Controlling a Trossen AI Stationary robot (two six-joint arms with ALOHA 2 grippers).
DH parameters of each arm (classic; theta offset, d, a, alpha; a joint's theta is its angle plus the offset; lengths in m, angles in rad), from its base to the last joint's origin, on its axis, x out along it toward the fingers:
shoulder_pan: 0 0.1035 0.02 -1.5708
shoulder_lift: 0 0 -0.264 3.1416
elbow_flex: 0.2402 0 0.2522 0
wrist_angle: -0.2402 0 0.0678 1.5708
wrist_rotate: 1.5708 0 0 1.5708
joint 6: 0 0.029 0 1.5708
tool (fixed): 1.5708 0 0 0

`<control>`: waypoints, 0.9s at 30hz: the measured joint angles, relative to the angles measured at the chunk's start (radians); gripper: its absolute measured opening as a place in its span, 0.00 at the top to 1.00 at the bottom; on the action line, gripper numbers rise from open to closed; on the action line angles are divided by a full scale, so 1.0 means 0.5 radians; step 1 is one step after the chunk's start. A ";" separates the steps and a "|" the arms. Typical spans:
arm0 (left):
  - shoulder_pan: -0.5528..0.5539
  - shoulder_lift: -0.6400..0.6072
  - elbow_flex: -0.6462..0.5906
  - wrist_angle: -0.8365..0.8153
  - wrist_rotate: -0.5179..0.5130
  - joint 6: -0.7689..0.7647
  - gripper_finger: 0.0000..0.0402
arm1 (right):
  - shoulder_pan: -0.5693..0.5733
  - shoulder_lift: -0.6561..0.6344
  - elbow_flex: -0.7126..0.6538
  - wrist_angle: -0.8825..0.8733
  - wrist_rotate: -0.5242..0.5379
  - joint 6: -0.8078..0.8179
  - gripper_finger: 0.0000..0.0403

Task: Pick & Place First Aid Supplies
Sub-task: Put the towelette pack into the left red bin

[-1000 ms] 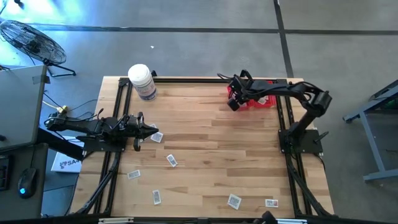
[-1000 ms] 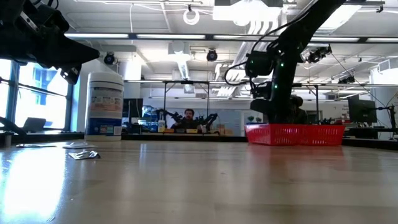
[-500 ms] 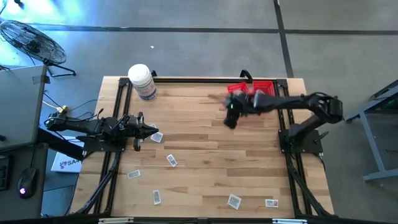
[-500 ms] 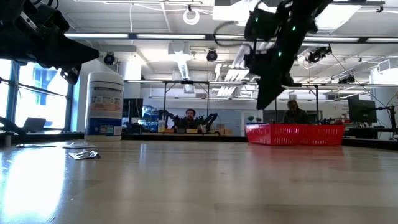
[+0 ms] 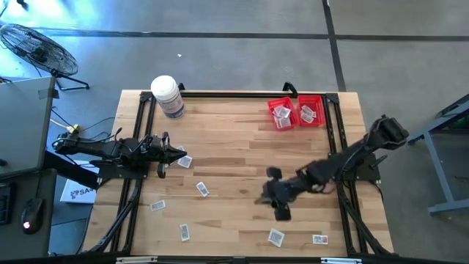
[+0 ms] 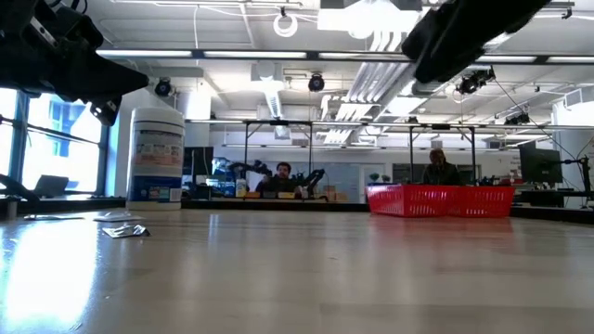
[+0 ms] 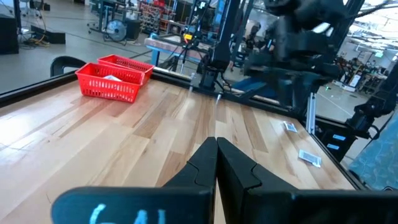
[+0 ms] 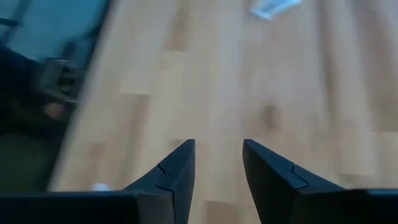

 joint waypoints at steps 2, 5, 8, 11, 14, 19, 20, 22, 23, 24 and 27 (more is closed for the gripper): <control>0.000 0.000 0.000 0.000 0.002 0.000 1.00 | 0.090 0.019 0.000 0.033 0.001 0.064 0.66; 0.000 0.000 0.000 -0.001 0.002 0.000 1.00 | 0.173 0.090 0.000 0.087 -0.028 0.144 0.62; 0.000 0.000 0.000 0.000 0.001 -0.001 1.00 | 0.215 0.189 0.000 0.112 -0.125 0.219 0.56; 0.000 0.000 0.000 0.001 0.001 -0.001 1.00 | 0.221 0.283 0.000 0.127 -0.296 0.270 0.53; 0.000 -0.001 0.000 0.000 0.001 -0.001 1.00 | 0.221 0.354 0.000 0.139 -0.491 0.201 0.51; 0.000 0.000 0.000 0.000 0.001 0.000 1.00 | 0.218 0.446 0.000 0.206 -0.621 -0.124 0.52; 0.000 0.000 0.000 0.000 0.001 -0.001 1.00 | 0.218 0.463 0.000 0.217 -0.641 -0.184 0.52; 0.000 -0.001 0.000 0.000 0.001 -0.001 1.00 | 0.215 0.509 0.000 0.268 -0.691 -0.267 0.52; 0.000 -0.001 0.000 -0.001 0.001 -0.001 1.00 | 0.215 0.538 0.000 0.301 -0.718 -0.292 0.52; 0.000 0.000 0.000 0.000 0.001 -0.001 1.00 | 0.215 0.570 0.000 0.337 -0.747 -0.314 0.52; 0.000 0.000 0.000 0.000 0.001 -0.001 1.00 | 0.217 0.667 0.000 0.475 -0.806 -0.380 0.52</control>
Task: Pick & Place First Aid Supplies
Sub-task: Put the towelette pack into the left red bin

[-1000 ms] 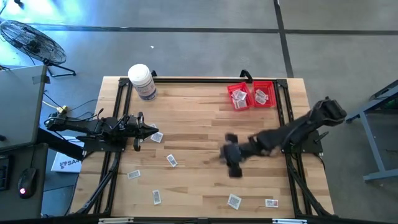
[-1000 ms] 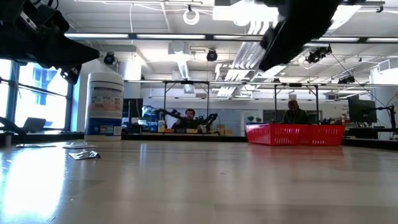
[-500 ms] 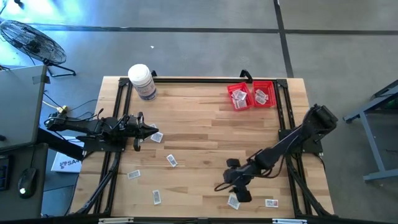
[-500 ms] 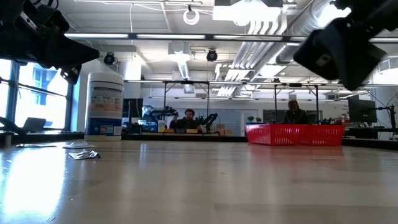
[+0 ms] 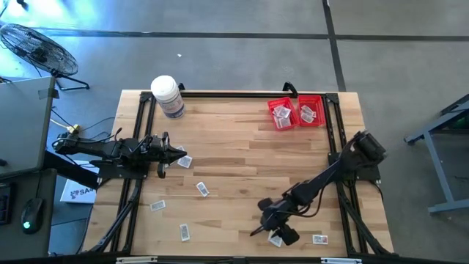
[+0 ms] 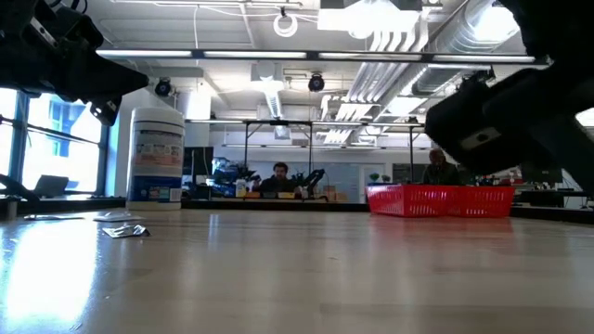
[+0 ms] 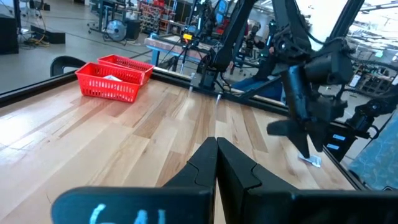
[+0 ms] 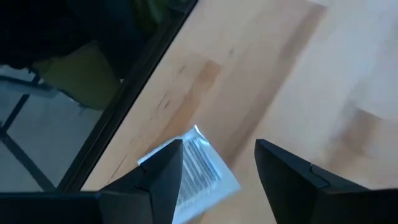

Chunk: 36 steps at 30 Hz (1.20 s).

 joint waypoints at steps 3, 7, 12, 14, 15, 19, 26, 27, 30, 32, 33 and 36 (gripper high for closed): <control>0.000 0.000 0.000 0.000 0.000 0.000 1.00 | 0.019 0.074 0.000 0.101 -0.024 -0.083 0.53; 0.000 0.000 0.000 0.000 0.000 0.000 1.00 | 0.044 0.085 0.000 0.118 0.040 -0.158 0.55; 0.000 0.000 0.000 0.000 0.000 0.000 1.00 | 0.129 0.086 0.000 0.103 0.297 -0.267 0.57; 0.000 0.000 0.000 0.000 0.000 0.000 1.00 | 0.165 0.086 0.000 0.089 0.382 -0.272 0.57; 0.000 -0.001 0.000 0.000 0.000 0.000 1.00 | 0.179 0.086 0.000 0.086 0.395 -0.272 0.57; 0.000 -0.001 0.000 0.000 0.000 0.001 1.00 | 0.209 0.086 0.000 0.082 0.433 -0.261 0.57; 0.000 0.000 0.000 0.001 0.000 0.000 1.00 | 0.191 0.082 -0.084 0.065 0.604 -0.259 0.57; 0.000 0.000 0.000 0.000 0.000 0.000 1.00 | 0.179 0.081 -0.118 0.090 0.600 -0.249 0.57; 0.000 0.000 0.000 0.000 0.000 0.000 1.00 | 0.141 0.073 -0.217 0.181 0.680 -0.175 0.57; 0.000 0.000 0.000 0.000 0.000 0.000 1.00 | 0.097 0.073 -0.265 0.224 0.733 -0.132 0.57; 0.000 0.000 0.000 0.000 -0.001 0.001 1.00 | 0.064 0.073 -0.284 0.242 0.762 -0.124 0.57; 0.000 -0.001 0.000 0.000 0.000 0.000 1.00 | -0.032 0.072 -0.303 0.249 0.820 -0.119 0.57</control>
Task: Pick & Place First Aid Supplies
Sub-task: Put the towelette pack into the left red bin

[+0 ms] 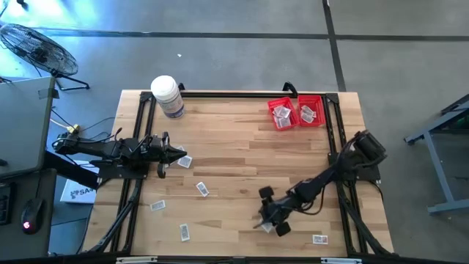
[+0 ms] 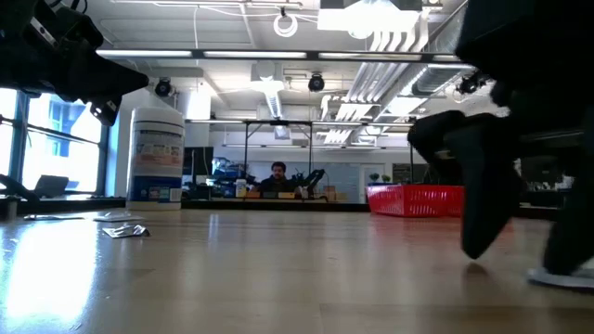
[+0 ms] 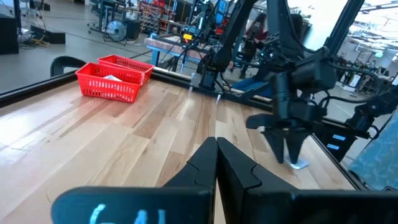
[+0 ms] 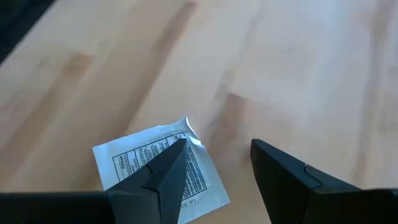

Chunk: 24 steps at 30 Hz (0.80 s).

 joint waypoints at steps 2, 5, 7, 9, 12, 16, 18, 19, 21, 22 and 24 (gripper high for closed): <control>0.000 0.001 0.000 0.000 0.000 0.001 1.00 | -0.063 0.000 -0.001 -0.004 -0.005 -0.001 0.57; 0.000 0.000 0.000 0.000 0.000 0.000 1.00 | -0.167 -0.010 -0.003 -0.004 0.013 -0.001 0.57; 0.000 0.000 0.000 0.000 0.000 0.000 1.00 | -0.239 -0.028 -0.009 -0.008 0.035 0.016 0.57; 0.000 0.000 0.000 0.000 0.000 0.000 1.00 | -0.309 -0.062 -0.011 -0.013 0.041 0.013 0.57; 0.000 0.001 0.000 0.000 0.000 0.000 1.00 | -0.406 -0.113 -0.017 -0.013 0.075 -0.028 0.57; 0.000 0.000 0.000 0.000 0.000 0.000 1.00 | -0.499 -0.165 -0.023 -0.007 0.023 -0.172 0.59; 0.000 0.000 0.000 0.000 0.000 0.000 1.00 | -0.528 -0.171 -0.022 0.014 -0.033 -0.202 0.61; 0.000 0.001 0.000 0.000 0.000 0.000 1.00 | -0.539 -0.172 -0.021 0.025 -0.059 -0.205 0.62; 0.000 0.001 0.000 0.000 0.000 0.000 1.00 | -0.554 -0.172 -0.019 0.026 -0.067 -0.204 0.64; 0.000 0.000 0.000 0.000 0.000 0.000 1.00 | -0.563 -0.172 -0.019 0.029 -0.068 -0.199 0.65; 0.000 0.000 0.000 0.000 0.000 0.000 1.00 | -0.577 -0.175 -0.019 0.047 -0.085 -0.202 0.66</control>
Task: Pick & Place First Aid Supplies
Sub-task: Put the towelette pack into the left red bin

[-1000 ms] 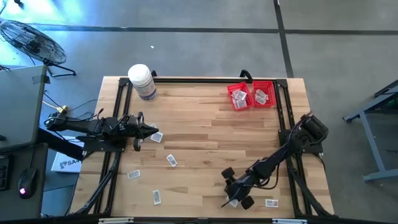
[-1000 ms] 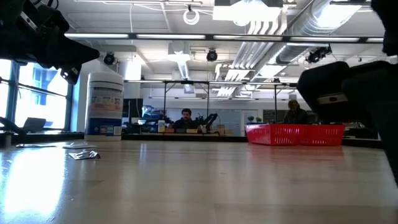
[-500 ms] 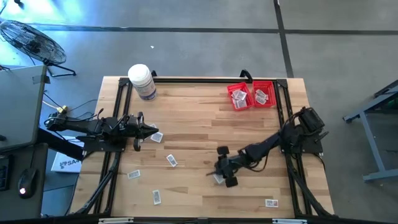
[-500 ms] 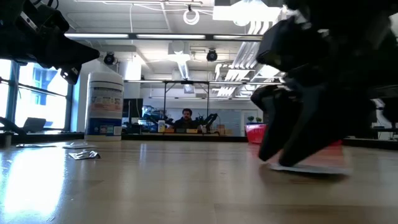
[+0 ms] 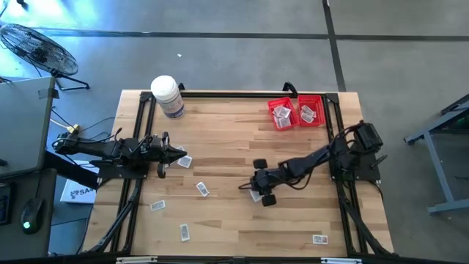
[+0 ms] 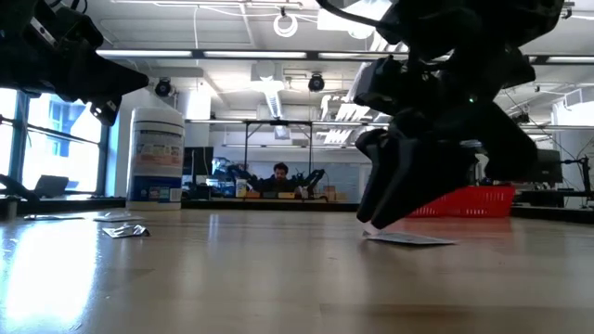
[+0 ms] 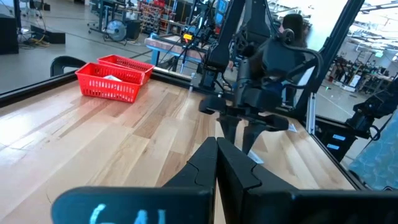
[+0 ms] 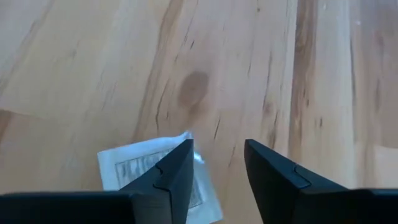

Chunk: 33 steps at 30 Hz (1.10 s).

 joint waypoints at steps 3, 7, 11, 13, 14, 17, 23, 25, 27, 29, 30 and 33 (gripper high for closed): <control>0.000 0.000 0.000 0.000 0.000 0.000 1.00 | -0.019 0.017 0.004 0.064 -0.029 -0.030 0.68; 0.000 0.000 0.000 0.002 0.000 0.000 1.00 | -0.036 0.083 0.005 0.084 -0.180 -0.081 0.68; 0.000 0.000 0.000 -0.001 0.000 0.000 1.00 | -0.035 0.139 0.009 0.114 -0.156 -0.085 0.68; 0.000 0.000 0.000 0.001 0.001 0.000 1.00 | -0.048 0.160 0.011 0.119 -0.107 -0.071 0.68; 0.000 -0.001 0.000 0.000 0.001 0.000 1.00 | -0.054 0.171 0.013 0.122 -0.094 -0.068 0.68; 0.000 0.000 0.000 0.000 0.000 0.000 1.00 | -0.086 0.187 0.014 0.122 -0.091 0.006 0.68; 0.000 0.000 0.000 -0.001 0.001 0.000 1.00 | -0.110 0.231 0.014 0.112 -0.092 -0.039 0.76; 0.000 0.000 0.000 0.001 0.001 0.000 1.00 | -0.112 0.255 0.018 0.129 -0.079 -0.076 0.81; 0.000 0.000 0.000 -0.001 0.001 0.000 1.00 | -0.113 0.270 0.019 0.138 -0.067 -0.084 0.86; 0.000 -0.001 0.000 0.000 0.001 0.000 1.00 | -0.113 0.279 0.019 0.152 -0.055 -0.086 0.91; 0.000 0.000 0.000 -0.001 0.001 0.000 1.00 | -0.113 0.279 0.019 0.156 -0.045 -0.088 0.93; 0.000 0.000 0.000 0.000 0.001 0.000 1.00 | -0.113 0.279 0.018 0.166 -0.006 -0.092 0.99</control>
